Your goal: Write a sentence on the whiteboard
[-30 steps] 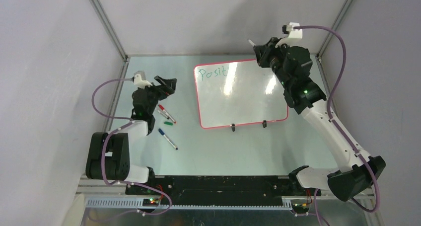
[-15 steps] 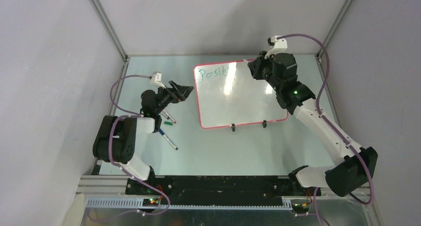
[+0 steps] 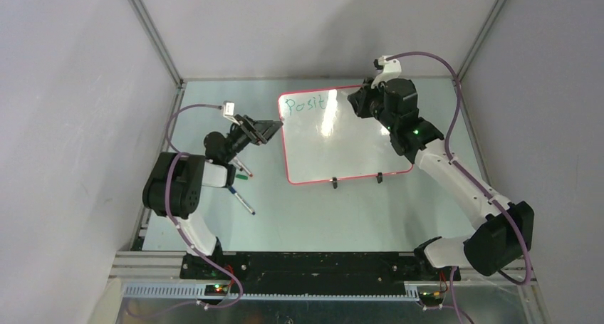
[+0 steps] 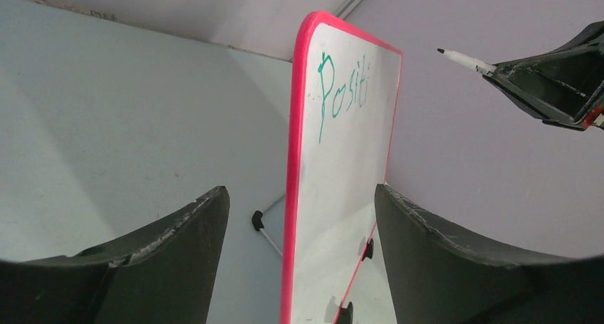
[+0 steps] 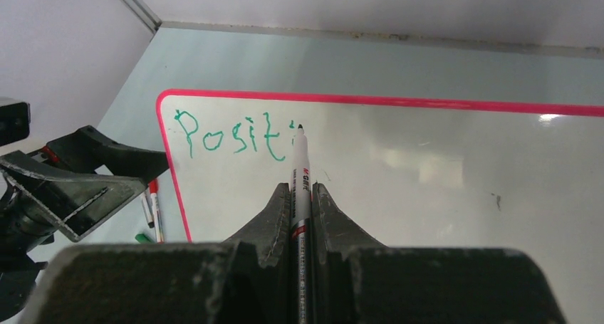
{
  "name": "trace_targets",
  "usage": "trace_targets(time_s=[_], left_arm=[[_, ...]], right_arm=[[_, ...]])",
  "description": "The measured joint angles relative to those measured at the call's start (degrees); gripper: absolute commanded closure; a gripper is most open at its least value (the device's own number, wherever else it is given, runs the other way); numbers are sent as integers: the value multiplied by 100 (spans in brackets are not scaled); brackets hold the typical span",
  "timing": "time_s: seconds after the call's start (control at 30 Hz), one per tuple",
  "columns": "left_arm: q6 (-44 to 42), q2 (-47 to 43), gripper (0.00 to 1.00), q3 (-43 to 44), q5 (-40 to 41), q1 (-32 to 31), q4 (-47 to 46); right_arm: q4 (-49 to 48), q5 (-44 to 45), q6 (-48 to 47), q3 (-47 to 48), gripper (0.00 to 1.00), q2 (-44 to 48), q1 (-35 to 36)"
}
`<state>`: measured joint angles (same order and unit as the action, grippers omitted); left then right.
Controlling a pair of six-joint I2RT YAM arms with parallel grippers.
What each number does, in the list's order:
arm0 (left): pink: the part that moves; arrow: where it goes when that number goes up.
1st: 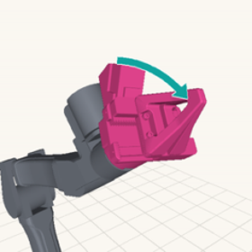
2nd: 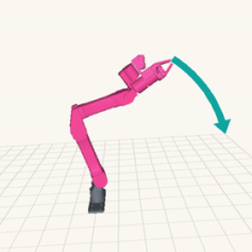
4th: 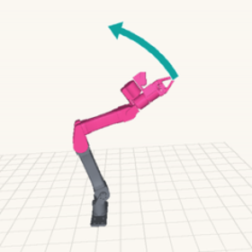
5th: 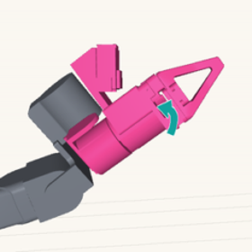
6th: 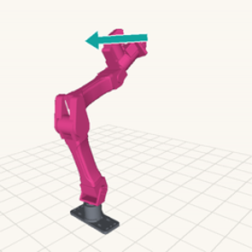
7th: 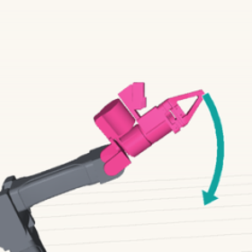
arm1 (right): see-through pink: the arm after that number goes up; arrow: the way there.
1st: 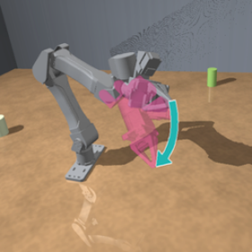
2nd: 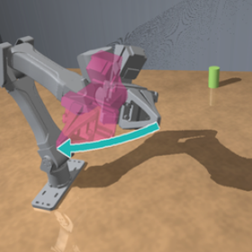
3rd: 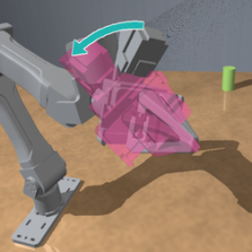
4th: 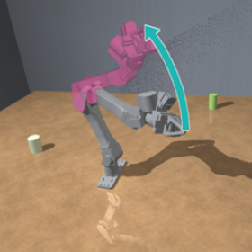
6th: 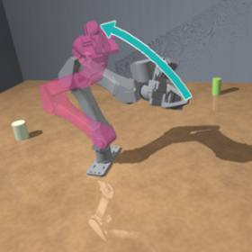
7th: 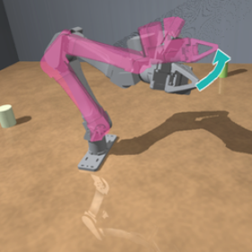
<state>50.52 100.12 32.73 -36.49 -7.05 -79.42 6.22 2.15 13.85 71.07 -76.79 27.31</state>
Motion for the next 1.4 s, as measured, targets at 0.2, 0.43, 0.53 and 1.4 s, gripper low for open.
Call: trace_targets(time_s=[0.2,0.43,0.53,1.4], left_arm=[[127,343,38,511,-164,-37,52],[562,890,52,737,-492,-57,-188],[688,957,53,763,-603,-68,-247],[811,960,100,437,-723,-162,-533]], right_arm=[[-160,-31,-44,-4,100,-90,164],[-227,-52,-57,-9,100,-103,299],[-227,-46,-57,-9,100,-103,332],[-271,267,-35,-177,100,-149,514]])
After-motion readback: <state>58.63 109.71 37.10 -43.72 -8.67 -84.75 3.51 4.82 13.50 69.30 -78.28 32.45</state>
